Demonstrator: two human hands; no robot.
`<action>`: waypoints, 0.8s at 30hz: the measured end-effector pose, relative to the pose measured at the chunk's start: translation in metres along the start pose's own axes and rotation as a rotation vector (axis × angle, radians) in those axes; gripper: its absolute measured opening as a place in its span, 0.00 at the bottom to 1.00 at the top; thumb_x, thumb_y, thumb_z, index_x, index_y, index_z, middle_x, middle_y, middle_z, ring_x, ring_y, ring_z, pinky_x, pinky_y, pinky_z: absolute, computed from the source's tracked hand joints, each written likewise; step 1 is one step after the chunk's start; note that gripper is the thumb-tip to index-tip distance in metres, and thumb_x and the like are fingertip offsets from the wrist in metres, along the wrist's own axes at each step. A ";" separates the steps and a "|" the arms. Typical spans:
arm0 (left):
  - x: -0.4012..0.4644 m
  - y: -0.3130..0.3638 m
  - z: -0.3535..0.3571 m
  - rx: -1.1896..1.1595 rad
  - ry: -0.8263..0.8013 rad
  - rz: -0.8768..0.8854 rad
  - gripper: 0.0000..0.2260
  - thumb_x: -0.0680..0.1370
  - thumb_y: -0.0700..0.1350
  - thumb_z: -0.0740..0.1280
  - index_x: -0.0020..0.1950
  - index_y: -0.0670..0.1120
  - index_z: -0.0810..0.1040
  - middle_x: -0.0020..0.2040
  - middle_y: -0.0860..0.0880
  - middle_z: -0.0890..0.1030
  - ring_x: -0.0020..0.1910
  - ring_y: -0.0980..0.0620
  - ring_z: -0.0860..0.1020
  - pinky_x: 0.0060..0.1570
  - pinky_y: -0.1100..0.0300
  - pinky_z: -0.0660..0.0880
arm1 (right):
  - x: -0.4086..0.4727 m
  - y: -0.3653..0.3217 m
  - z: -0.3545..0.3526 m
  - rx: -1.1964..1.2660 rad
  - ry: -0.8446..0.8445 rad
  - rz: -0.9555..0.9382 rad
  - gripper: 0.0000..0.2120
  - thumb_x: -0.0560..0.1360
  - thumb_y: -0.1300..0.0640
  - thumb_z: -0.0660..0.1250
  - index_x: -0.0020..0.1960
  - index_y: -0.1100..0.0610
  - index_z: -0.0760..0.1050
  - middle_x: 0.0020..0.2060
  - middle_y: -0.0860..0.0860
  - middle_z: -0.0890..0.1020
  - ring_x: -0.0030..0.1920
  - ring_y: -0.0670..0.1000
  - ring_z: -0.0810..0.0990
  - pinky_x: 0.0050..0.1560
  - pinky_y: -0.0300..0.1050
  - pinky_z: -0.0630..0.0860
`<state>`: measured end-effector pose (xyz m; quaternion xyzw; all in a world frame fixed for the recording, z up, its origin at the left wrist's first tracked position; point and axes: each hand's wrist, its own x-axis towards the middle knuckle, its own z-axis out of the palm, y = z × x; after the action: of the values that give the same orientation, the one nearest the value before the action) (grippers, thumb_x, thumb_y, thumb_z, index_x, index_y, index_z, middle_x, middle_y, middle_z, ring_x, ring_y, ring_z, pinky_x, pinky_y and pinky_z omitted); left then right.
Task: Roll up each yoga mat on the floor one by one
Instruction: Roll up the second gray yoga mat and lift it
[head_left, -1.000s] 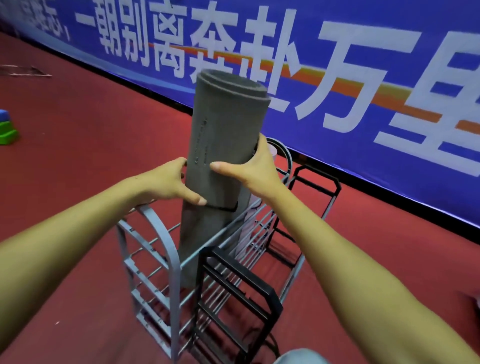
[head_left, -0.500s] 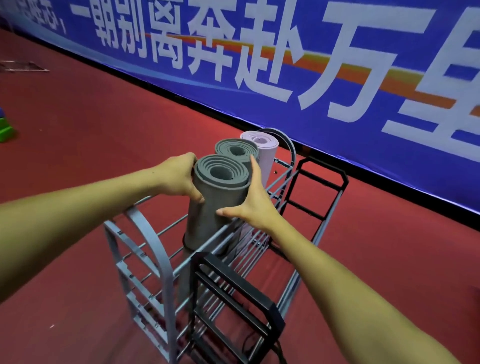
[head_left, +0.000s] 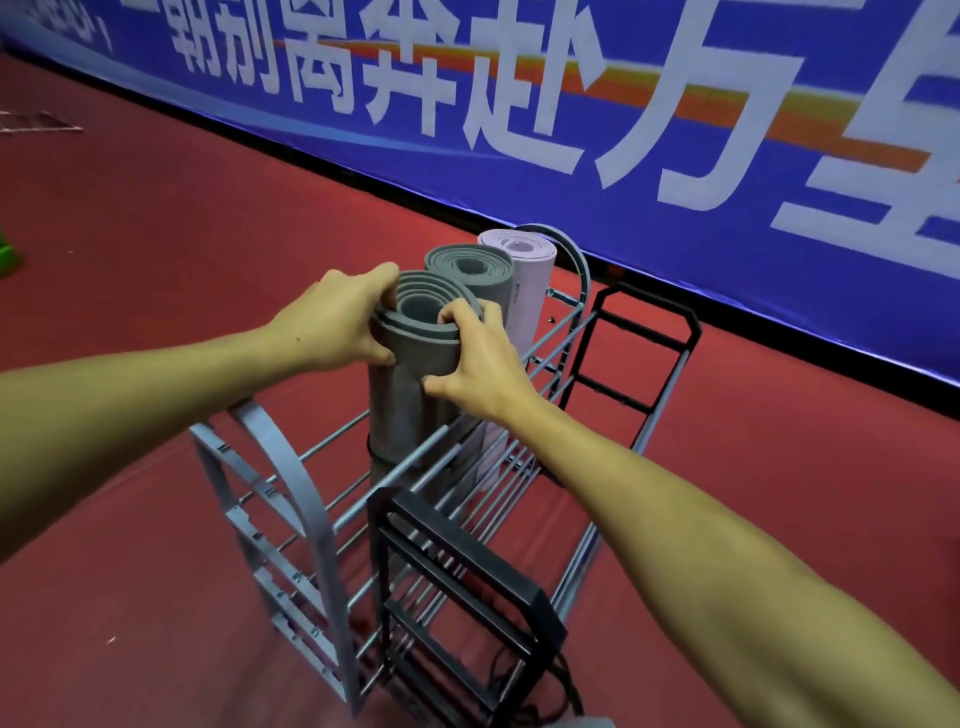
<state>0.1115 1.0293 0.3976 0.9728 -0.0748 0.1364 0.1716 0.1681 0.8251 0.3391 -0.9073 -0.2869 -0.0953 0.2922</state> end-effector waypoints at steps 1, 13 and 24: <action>0.000 0.002 0.001 0.017 0.009 0.013 0.28 0.64 0.46 0.83 0.52 0.51 0.68 0.39 0.52 0.77 0.43 0.38 0.81 0.42 0.48 0.79 | 0.000 0.001 -0.001 -0.018 0.004 -0.009 0.33 0.66 0.48 0.80 0.63 0.45 0.65 0.68 0.52 0.63 0.49 0.62 0.79 0.52 0.60 0.80; -0.013 0.013 -0.005 0.226 -0.049 -0.062 0.26 0.72 0.54 0.79 0.61 0.55 0.66 0.50 0.43 0.81 0.52 0.34 0.81 0.45 0.47 0.77 | 0.008 0.003 -0.019 0.026 -0.193 0.046 0.46 0.66 0.39 0.82 0.76 0.39 0.60 0.72 0.56 0.67 0.70 0.62 0.73 0.67 0.64 0.75; -0.039 0.026 -0.028 0.298 0.003 -0.046 0.23 0.75 0.62 0.75 0.68 0.58 0.77 0.61 0.48 0.81 0.58 0.39 0.80 0.50 0.46 0.79 | -0.027 0.003 -0.045 0.068 -0.171 0.009 0.46 0.77 0.45 0.75 0.85 0.45 0.49 0.76 0.59 0.65 0.71 0.62 0.72 0.68 0.53 0.72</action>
<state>0.0629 1.0190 0.4197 0.9888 -0.0310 0.1434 0.0284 0.1472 0.7841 0.3653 -0.9030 -0.3098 -0.0066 0.2977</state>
